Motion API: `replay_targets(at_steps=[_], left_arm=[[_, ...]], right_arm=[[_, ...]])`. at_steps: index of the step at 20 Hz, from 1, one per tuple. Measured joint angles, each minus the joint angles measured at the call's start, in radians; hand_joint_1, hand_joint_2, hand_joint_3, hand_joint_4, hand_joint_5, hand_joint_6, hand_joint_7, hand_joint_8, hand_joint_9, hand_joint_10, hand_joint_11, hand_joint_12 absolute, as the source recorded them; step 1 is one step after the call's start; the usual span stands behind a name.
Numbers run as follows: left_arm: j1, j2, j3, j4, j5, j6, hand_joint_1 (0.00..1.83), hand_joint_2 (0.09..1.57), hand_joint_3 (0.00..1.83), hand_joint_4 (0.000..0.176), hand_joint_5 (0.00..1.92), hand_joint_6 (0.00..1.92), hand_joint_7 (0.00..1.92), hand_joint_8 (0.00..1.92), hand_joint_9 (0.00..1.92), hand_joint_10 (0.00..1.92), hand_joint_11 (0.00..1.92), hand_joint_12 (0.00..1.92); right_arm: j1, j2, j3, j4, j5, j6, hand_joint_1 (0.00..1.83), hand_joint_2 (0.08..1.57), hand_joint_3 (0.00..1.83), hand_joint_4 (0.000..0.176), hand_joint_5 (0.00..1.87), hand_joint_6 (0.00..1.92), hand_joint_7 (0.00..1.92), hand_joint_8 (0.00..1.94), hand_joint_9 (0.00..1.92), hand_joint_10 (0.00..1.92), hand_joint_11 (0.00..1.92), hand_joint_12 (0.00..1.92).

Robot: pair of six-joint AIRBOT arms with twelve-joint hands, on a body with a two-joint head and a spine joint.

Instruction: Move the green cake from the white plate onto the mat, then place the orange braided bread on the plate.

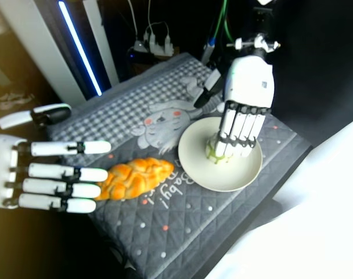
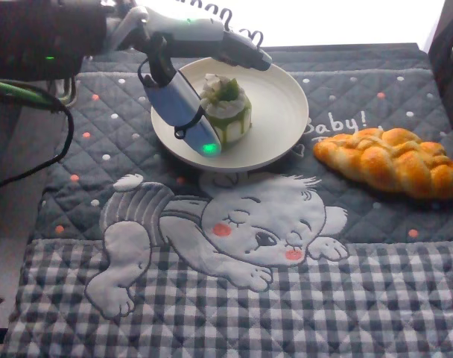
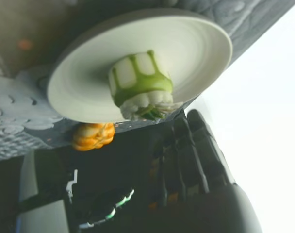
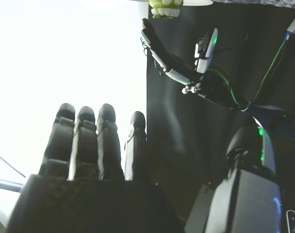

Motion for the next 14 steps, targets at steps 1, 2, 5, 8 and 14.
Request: replay_targets(at_steps=[1, 2, 5, 8, 14], left_arm=[[0.0, -0.006, 0.008, 0.002, 0.005, 0.0, 0.8, 0.73, 0.0, 0.002, 0.29, 0.01, 0.32, 0.01, 0.35, 0.01, 0.35, 0.09], [0.0, -0.014, 0.018, 0.004, 0.016, 0.0, 0.79, 0.73, 0.0, 0.01, 0.3, 0.01, 0.33, 0.01, 0.36, 0.01, 0.35, 0.09], [0.003, -0.029, 0.039, 0.008, 0.054, 0.0, 0.78, 0.73, 0.0, 0.028, 0.3, 0.01, 0.36, 0.02, 0.4, 0.02, 0.42, 0.12], [0.026, -0.04, 0.055, 0.012, 0.087, -0.001, 0.83, 0.72, 0.0, 0.033, 0.32, 0.01, 0.38, 0.02, 0.44, 0.03, 0.45, 0.15], [0.054, -0.062, 0.073, 0.011, 0.099, -0.003, 0.9, 0.7, 0.0, 0.027, 0.37, 0.02, 0.42, 0.02, 0.46, 0.02, 0.43, 0.15]], right_arm=[[0.0, 0.0, 0.0, -0.001, 0.0, 0.0, 0.61, 0.75, 0.0, 0.162, 0.27, 0.0, 0.19, 0.01, 0.05, 0.0, 0.0, 0.0], [0.0, 0.0, 0.0, -0.002, 0.002, 0.0, 0.61, 0.75, 0.0, 0.17, 0.27, 0.0, 0.19, 0.01, 0.05, 0.01, 0.0, 0.0], [0.0, -0.001, 0.0, -0.003, 0.001, 0.0, 0.61, 0.75, 0.0, 0.176, 0.27, 0.0, 0.19, 0.0, 0.06, 0.01, 0.0, 0.0], [0.0, -0.002, -0.003, -0.014, 0.0, 0.001, 0.63, 0.75, 0.0, 0.159, 0.25, 0.0, 0.18, 0.0, 0.05, 0.0, 0.0, 0.0], [0.0, -0.002, -0.005, -0.021, 0.001, 0.004, 0.67, 0.75, 0.0, 0.15, 0.27, 0.01, 0.18, 0.0, 0.05, 0.0, 0.0, 0.0]])
